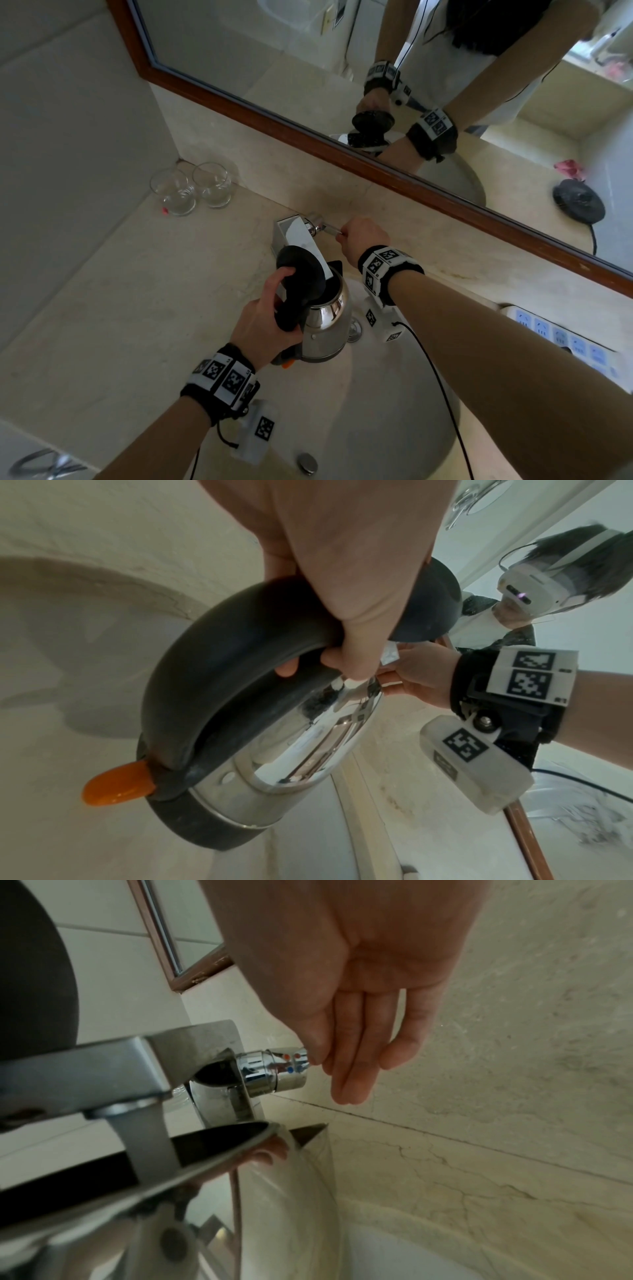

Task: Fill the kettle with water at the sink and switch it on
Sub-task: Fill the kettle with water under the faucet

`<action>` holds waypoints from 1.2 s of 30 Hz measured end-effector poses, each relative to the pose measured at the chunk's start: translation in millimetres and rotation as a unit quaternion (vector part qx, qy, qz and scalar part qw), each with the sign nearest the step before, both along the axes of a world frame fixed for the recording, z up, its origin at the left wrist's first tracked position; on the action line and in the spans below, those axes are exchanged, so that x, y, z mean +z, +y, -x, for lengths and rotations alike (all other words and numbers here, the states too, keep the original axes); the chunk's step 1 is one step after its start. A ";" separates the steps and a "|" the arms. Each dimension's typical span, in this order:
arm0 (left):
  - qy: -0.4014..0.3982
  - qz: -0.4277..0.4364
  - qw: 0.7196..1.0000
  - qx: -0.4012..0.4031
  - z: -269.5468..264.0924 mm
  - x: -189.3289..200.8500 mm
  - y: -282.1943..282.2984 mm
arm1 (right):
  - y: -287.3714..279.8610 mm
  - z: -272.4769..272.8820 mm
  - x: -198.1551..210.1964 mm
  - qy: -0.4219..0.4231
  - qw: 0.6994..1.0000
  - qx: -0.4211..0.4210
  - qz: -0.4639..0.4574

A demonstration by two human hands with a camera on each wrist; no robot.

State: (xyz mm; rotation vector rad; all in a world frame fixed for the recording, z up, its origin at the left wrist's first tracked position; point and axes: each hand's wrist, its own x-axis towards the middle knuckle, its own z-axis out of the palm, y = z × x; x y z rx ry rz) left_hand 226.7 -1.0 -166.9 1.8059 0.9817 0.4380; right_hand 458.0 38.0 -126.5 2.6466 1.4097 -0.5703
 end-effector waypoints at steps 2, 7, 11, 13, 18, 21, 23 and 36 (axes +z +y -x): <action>0.000 -0.002 1.000 -0.002 -0.1 0.2 0.2 | -0.6 0.6 0.3 0.000 1.000 -0.001 0.000; -0.001 -0.006 1.000 -0.001 0.2 0.6 0.8 | -1.5 2.4 0.2 0.002 1.000 -0.009 0.001; -0.001 -0.013 1.000 -0.003 0.3 0.8 0.7 | -2.3 3.5 -0.2 0.002 1.000 -0.005 0.000; 0.000 -0.016 1.000 -0.002 0.5 0.6 0.8 | -2.8 3.6 0.1 0.001 1.000 -0.001 0.001; 0.007 -0.016 1.000 -0.002 1.4 1.1 1.8 | -3.4 3.8 1.2 -0.002 1.000 0.004 -0.002; 0.006 -0.016 1.000 -0.006 2.2 1.0 2.0 | -3.9 3.3 2.1 -0.006 1.000 0.008 -0.001; 0.006 -0.015 1.000 -0.011 1.8 1.0 2.6 | -4.0 3.3 1.6 -0.006 1.000 0.007 -0.005; -0.008 -0.022 1.000 -0.015 -1.1 -1.0 4.4 | -2.3 1.5 1.2 -0.006 1.000 0.009 0.005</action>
